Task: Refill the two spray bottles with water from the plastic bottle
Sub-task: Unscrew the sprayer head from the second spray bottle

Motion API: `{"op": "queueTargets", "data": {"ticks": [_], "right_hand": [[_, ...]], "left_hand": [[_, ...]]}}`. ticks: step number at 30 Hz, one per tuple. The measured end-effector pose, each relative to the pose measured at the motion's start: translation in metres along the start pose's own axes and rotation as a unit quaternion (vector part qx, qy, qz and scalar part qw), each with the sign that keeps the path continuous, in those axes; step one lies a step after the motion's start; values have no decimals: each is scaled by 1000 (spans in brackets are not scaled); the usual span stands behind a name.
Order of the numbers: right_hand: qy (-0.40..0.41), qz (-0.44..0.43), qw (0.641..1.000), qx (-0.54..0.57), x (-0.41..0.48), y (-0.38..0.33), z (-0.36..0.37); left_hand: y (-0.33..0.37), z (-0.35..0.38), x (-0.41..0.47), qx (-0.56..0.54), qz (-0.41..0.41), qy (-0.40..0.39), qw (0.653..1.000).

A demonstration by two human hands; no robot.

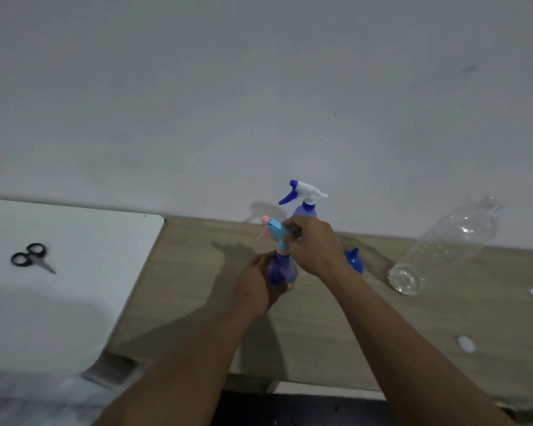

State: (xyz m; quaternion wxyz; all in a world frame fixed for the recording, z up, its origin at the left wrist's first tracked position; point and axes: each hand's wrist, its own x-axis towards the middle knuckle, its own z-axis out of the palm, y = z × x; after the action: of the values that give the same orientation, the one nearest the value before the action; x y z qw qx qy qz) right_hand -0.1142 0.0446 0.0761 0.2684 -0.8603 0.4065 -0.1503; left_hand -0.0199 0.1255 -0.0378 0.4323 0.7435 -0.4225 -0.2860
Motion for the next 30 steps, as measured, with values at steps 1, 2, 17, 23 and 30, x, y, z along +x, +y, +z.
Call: {"op": "queueTargets", "data": {"ticks": [1,2,17,23,30], "right_hand": [[13,11,1000,21,-10,7,-5],[28,21,998,48,-20,17,-8],[106,124,942,295,-138,163,-36],[106,96,936,322,-147,207,-40],[118,132,920,350,-152,219,-19]], "left_hand": [[1,8,-6,9,16,4,1000],[6,15,-13,13,26,-1,1000],[57,161,-81,89,-1,-75,993],[63,184,-85,93,22,-70,993],[65,200,-87,60,-5,-31,998]]}}
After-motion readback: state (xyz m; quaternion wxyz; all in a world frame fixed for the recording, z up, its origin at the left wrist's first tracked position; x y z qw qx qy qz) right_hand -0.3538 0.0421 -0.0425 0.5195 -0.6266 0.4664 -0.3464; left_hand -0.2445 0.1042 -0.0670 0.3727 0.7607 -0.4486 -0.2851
